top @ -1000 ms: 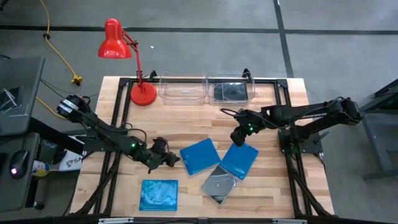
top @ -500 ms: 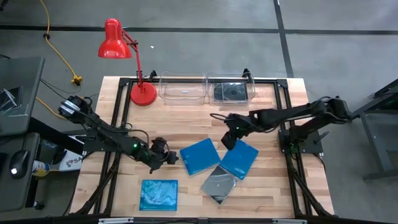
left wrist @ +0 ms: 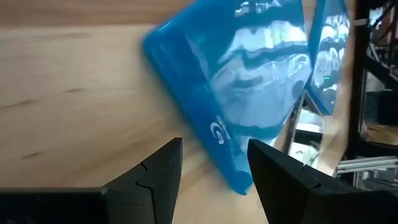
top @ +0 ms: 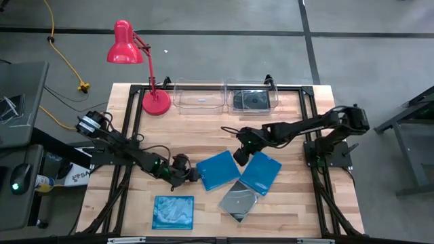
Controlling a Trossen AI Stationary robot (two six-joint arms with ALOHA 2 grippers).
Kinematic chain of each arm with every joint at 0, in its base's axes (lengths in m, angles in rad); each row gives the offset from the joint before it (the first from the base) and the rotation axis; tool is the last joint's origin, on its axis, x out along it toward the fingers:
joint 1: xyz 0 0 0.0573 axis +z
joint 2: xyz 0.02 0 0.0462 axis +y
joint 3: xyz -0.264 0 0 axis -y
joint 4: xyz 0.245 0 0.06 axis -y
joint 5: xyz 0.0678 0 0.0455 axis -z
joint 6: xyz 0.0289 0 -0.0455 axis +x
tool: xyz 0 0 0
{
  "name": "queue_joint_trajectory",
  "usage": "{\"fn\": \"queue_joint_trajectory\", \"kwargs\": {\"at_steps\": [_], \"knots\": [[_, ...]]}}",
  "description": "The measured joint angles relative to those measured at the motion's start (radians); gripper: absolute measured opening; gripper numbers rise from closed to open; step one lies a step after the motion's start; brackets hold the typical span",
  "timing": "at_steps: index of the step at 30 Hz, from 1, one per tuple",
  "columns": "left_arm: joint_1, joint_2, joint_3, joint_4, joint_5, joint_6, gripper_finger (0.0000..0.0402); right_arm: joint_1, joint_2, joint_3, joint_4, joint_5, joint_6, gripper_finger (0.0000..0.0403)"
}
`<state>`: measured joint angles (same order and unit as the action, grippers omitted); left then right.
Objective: Pick & place jewel cases by type
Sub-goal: Put the top left blue cd case into the left transparent bin
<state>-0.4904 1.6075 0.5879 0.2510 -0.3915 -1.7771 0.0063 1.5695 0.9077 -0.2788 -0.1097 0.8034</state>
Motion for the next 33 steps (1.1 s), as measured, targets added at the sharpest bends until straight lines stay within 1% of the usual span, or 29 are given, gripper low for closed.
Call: {"fn": "queue_joint_trajectory", "kwargs": {"at_steps": [3,12,22,28,33], "knots": [[0.000,0.004,-0.003,-0.008,0.010,-0.001,0.0182,0.000,0.013,0.000,0.012,-0.005,0.000,0.0225],[0.000,0.023,-0.001,-0.006,-0.002,-0.001,0.0182,0.000,0.041,0.000,0.034,-0.005,0.009,0.0244],[0.000,0.030,-0.001,-0.002,-0.013,0.000,0.0182,0.010,0.116,0.000,0.075,-0.023,0.066,0.0246],[0.000,0.057,0.000,0.046,-0.030,0.003,0.0182,0.020,0.153,0.000,0.102,-0.037,0.079,0.0246],[0.004,0.064,0.002,0.049,-0.031,0.007,0.0182,0.023,0.173,-0.001,0.133,-0.055,0.091,0.0246]]}}
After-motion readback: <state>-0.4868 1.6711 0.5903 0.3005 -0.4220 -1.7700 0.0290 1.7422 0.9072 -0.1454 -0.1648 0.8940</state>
